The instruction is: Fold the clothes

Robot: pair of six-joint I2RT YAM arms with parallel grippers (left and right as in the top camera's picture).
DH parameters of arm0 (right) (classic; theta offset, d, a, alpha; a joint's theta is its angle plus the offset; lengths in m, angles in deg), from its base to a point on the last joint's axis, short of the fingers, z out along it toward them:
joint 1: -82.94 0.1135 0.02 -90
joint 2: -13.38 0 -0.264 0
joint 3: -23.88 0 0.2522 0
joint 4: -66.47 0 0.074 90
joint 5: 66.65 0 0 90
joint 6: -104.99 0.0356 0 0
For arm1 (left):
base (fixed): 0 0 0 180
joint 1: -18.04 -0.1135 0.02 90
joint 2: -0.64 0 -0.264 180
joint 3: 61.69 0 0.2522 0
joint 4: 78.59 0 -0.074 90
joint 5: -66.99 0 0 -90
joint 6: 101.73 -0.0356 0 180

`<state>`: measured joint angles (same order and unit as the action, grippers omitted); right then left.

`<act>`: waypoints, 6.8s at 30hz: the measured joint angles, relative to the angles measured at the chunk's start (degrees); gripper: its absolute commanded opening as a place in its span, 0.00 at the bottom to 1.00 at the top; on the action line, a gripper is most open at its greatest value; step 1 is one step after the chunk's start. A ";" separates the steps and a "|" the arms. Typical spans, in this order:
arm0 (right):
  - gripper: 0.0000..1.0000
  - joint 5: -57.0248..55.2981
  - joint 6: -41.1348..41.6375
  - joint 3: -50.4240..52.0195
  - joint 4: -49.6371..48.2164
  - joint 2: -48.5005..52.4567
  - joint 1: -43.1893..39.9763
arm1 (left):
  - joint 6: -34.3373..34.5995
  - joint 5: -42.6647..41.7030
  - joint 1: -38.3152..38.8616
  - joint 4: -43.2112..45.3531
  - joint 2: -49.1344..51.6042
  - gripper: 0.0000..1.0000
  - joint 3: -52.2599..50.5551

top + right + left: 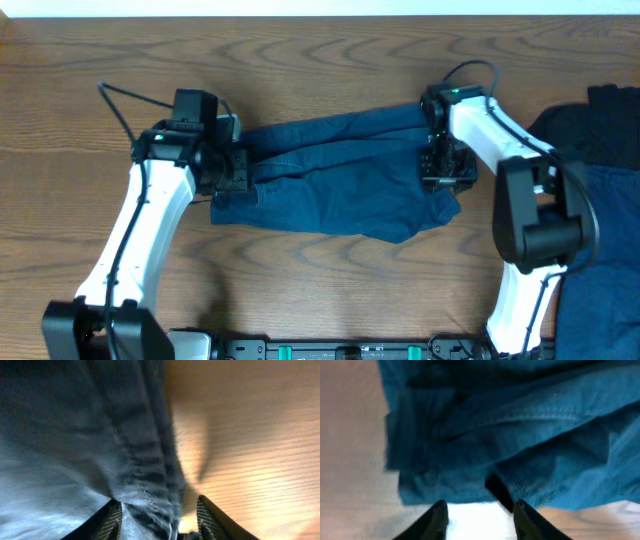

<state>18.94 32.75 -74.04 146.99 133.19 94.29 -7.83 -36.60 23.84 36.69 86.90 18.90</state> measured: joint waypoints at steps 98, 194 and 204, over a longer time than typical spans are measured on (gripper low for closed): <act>0.06 24.87 -4.98 25.22 -20.37 -16.02 -13.35 | 0.59 5.35 -7.63 6.16 9.86 0.53 0.00; 0.04 24.20 4.31 14.78 -45.20 -5.73 -1.90 | 0.94 -13.00 -0.55 12.87 8.94 0.34 -15.76; 0.01 23.65 13.11 14.67 -68.96 0.98 -5.68 | 2.12 -9.81 -0.48 11.91 8.92 0.34 -17.31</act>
<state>42.59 45.86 -59.38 78.03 134.18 88.61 -5.70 -46.41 23.36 48.60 95.82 1.59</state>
